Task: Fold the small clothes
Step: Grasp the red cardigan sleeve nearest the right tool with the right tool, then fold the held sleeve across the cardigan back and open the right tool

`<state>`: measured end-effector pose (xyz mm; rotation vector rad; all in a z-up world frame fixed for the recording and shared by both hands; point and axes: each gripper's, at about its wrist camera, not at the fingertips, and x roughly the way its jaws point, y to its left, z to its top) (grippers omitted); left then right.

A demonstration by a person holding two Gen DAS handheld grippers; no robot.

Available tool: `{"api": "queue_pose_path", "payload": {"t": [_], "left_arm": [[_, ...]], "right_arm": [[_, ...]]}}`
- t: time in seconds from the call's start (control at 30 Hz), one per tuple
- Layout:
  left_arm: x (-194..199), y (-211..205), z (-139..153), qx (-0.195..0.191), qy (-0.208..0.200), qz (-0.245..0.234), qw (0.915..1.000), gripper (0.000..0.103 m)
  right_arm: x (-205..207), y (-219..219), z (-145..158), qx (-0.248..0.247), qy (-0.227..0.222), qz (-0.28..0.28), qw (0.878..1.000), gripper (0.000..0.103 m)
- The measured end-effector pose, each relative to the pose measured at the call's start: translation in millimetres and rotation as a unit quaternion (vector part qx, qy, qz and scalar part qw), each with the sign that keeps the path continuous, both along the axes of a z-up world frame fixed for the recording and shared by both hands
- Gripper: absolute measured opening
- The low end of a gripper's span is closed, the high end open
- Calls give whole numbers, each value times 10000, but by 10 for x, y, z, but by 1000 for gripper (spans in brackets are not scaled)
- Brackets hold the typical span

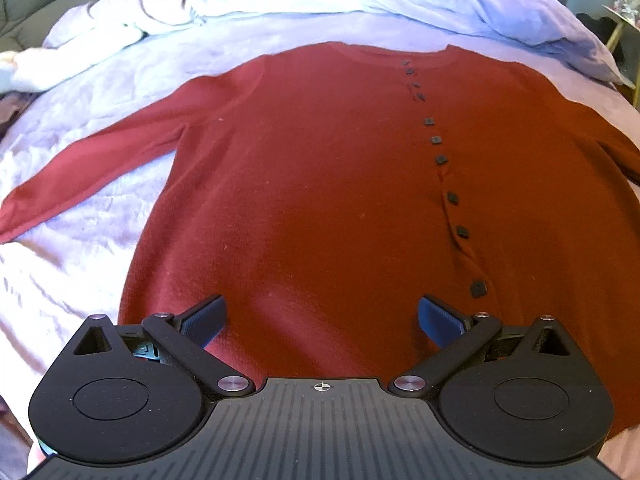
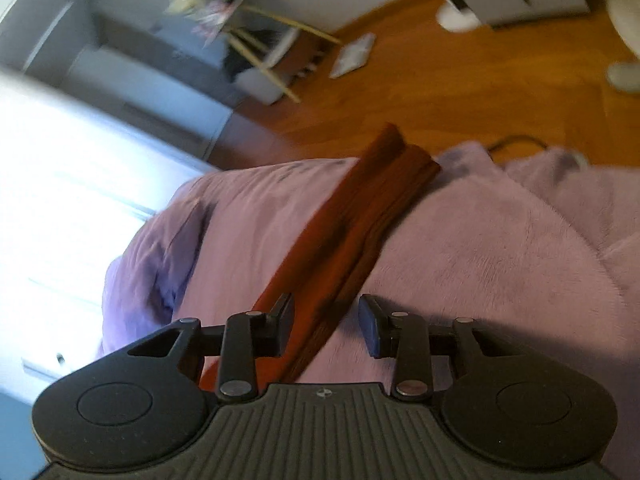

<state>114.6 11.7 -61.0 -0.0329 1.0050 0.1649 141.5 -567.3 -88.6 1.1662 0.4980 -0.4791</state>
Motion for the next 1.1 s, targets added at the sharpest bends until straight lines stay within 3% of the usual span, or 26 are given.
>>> {"api": "queue_pose_path", "payload": {"t": [0.13,0.2,0.23,0.37,0.43,0.53,0.57,0.67,0.77,0.87,0.9,0.97,1.07,1.1], "left_arm": [[12,62,-39,-151,59,68,9998,103],[32,107,-77,-182,165,146,9996,103],[45,134,-93,-174,214,200,9994,103],[68,263,-81,-245,165,371,9989,103],[71,290,-15,-270,20,381,9989,103],[117,282,118,-392,-294,186,9986,103],[149,269,178,-520,-433,74,9977,103],[250,186,335,-990,-743,-229,9920,103],[414,86,430,-1627,-923,-635,9803,103],[637,-17,431,-2056,-965,-946,9693,103],[727,-57,413,-2117,-929,-995,9678,103],[925,-122,341,-2334,-793,-1041,9635,103],[1171,-182,174,-2869,-510,-925,9521,96],[1239,-188,112,-3027,-410,-832,9485,87]], "right_arm": [[12,-31,-178,279,-301,-359,9985,34],[17,-42,-202,200,-270,-407,9986,22],[52,-54,-189,104,-171,-372,9991,8],[281,38,40,-737,410,25,9964,6],[371,307,361,-1807,570,420,9810,6],[483,882,812,-3267,226,1275,9362,6],[510,1161,945,-3692,11,1720,9133,6],[455,2116,1180,-4649,-748,3209,8217,6],[393,2840,1077,-4614,-916,4474,7606,9],[290,3304,804,-4450,-711,5217,7244,24],[267,3381,710,-4416,-598,5222,7271,24],[257,3403,544,-4179,-301,5169,7465,24],[186,3280,357,-3629,108,4871,7943,26],[202,3180,318,-3461,194,4802,8058,26]]}}
